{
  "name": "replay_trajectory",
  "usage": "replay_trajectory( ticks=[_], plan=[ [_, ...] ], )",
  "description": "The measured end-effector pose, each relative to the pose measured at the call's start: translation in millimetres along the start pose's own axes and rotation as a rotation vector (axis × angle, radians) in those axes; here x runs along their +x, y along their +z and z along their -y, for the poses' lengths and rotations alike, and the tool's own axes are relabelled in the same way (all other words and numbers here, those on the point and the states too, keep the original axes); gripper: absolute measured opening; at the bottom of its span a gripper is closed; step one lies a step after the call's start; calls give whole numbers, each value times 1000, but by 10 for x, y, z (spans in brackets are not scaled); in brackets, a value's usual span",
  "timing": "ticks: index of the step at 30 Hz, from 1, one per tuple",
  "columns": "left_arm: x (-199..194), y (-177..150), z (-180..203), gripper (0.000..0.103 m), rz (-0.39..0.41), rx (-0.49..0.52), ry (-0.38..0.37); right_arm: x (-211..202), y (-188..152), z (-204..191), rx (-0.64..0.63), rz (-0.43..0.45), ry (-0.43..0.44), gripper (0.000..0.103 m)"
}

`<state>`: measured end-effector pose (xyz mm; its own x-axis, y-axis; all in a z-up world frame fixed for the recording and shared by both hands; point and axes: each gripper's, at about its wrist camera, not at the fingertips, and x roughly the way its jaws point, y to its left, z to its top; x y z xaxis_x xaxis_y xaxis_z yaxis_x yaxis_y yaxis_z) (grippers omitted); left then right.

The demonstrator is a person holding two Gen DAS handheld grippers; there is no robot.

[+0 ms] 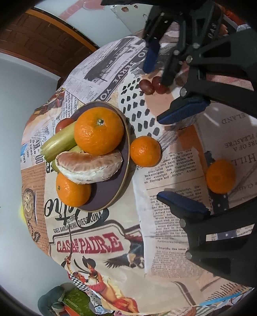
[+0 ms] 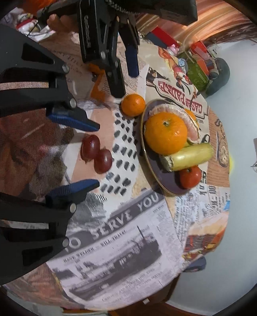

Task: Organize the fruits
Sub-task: 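Grasp a small mandarin with left gripper while right gripper grasps a red grape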

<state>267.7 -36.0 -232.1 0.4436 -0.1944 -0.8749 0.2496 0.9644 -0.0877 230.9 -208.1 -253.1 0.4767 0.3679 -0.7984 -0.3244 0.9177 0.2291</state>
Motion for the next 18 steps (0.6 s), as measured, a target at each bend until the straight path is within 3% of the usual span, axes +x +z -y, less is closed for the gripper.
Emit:
replay_trajectory(
  ticks=[10,15,18],
  plan=[
    [179,118,28,55,-13,0,-13,87,-22,-55,-25,-14,6,29],
    [234,134,40,40,-25,0,-33,82,-13,-19,-14,-8,12,28],
    [252,128,38,37,-30,0,-25,71,-11,-21,-12,-4,10,27]
  ],
)
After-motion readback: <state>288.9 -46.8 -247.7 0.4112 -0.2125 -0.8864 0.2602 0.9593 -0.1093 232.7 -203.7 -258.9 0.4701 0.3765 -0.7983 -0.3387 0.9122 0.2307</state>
